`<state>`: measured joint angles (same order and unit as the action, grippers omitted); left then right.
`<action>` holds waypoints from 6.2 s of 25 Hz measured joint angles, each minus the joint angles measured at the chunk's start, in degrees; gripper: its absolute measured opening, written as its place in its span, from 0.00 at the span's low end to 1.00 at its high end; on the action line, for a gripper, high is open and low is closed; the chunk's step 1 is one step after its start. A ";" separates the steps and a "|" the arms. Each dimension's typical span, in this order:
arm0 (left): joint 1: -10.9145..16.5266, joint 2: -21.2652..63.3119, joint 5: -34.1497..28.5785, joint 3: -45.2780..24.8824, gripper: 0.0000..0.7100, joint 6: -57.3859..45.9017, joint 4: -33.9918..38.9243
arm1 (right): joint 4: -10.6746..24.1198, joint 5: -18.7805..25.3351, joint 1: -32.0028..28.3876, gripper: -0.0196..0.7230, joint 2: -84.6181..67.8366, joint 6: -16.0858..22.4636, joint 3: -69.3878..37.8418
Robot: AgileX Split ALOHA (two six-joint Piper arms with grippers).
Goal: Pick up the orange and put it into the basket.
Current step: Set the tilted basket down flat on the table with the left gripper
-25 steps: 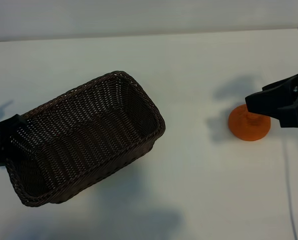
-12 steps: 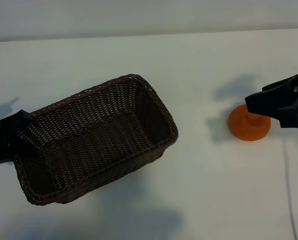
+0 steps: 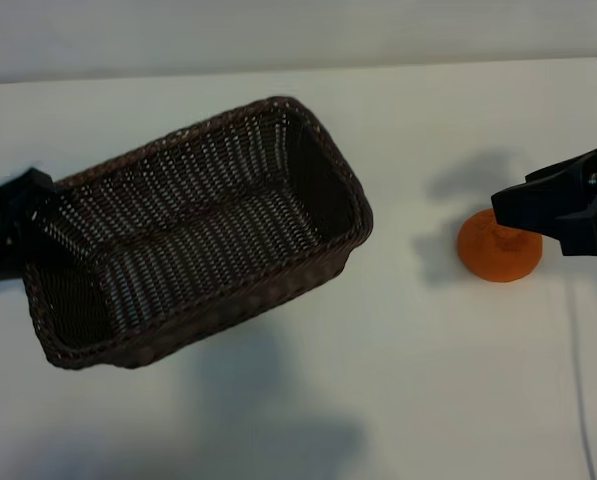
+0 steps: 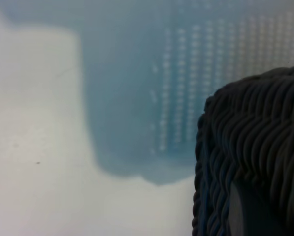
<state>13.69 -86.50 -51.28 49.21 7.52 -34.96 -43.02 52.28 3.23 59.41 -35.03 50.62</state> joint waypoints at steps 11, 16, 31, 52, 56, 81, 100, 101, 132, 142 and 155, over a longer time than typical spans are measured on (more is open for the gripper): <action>0.00 0.09 -7.23 9.65 0.21 -1.94 0.11 | 0.00 0.00 0.00 0.59 0.00 0.00 0.00; 0.00 0.09 -8.18 10.83 0.21 -1.71 1.20 | 0.00 0.00 0.00 0.59 0.00 0.00 0.00; 0.00 0.09 -6.37 11.10 0.21 11.82 4.36 | 0.00 0.00 0.00 0.59 0.00 0.00 0.00; 0.00 -1.74 -5.77 11.68 0.21 13.41 2.49 | 0.00 0.00 0.00 0.59 0.00 0.00 0.00; -0.28 -3.71 -6.91 14.48 0.21 13.10 1.99 | -0.04 0.00 0.00 0.59 0.00 0.00 0.00; -14.32 -21.17 -14.42 36.32 0.21 -0.42 6.99 | -0.04 0.00 0.00 0.59 0.00 0.00 0.00; -18.44 -28.40 -7.40 36.32 0.21 -0.62 6.93 | -0.04 0.00 0.00 0.59 0.00 0.00 0.00; -18.71 -28.79 -6.94 36.32 0.21 -0.80 6.99 | -0.04 0.00 0.00 0.59 0.00 0.00 0.00; -20.65 -32.84 -3.74 36.34 0.21 -3.22 7.11 | -0.04 0.00 0.00 0.59 0.00 0.00 0.00; -20.65 -32.84 -3.50 36.34 0.21 -3.17 7.91 | -0.04 0.00 0.00 0.59 0.00 0.00 0.00; -20.65 -32.78 -6.05 36.34 0.55 -4.69 6.93 | -0.04 0.00 0.00 0.59 0.00 0.00 0.00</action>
<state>-6.96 -119.28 -57.34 85.55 2.83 -28.03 -43.06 52.28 3.23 59.41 -35.03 50.62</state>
